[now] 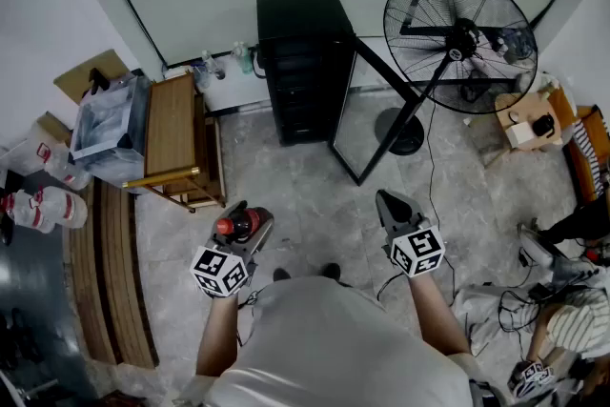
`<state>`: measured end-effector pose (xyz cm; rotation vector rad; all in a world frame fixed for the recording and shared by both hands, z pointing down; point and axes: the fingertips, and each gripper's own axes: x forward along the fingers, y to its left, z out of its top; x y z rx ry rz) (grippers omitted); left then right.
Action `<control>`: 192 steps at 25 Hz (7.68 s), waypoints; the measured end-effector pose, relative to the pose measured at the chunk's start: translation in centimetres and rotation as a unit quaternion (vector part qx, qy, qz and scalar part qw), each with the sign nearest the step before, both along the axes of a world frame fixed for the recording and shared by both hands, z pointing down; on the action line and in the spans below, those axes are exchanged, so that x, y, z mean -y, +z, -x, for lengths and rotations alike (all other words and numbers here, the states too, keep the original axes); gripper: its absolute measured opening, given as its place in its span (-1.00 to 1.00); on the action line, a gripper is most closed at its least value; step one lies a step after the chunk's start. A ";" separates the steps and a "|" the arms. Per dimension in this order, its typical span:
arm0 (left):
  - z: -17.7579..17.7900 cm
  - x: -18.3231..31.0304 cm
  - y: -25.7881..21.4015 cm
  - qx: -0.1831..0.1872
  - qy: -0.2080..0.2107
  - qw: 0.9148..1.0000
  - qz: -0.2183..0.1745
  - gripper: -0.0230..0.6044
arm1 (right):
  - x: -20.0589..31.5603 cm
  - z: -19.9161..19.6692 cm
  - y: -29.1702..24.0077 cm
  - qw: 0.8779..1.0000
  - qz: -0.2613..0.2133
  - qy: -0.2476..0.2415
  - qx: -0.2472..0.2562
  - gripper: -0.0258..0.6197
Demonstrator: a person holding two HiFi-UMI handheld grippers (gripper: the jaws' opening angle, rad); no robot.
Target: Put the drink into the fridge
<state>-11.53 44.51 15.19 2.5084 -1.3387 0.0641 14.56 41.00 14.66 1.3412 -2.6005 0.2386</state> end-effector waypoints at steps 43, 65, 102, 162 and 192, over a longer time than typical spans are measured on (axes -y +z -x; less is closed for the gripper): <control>-6.8 1.1 1.8 -0.017 -0.037 0.999 0.014 0.04 | 2.7 -8.0 3.3 1.000 0.018 -0.002 -0.004 -0.93; -0.6 21.2 4.2 -0.010 0.038 0.999 0.033 0.04 | 18.4 -0.3 5.8 0.997 0.055 0.040 -0.022 -0.93; -1.8 38.2 8.8 -0.028 0.036 0.997 0.061 0.04 | 38.9 4.9 12.1 0.992 0.111 -0.051 -0.037 -0.92; -2.7 61.0 50.2 -0.019 0.235 0.971 0.040 0.04 | 69.4 17.5 53.5 0.989 0.010 -0.141 -0.033 -0.92; -5.2 63.6 58.8 -0.010 0.225 0.974 -0.015 0.04 | 68.5 14.5 61.0 0.990 -0.069 -0.122 -0.012 -0.92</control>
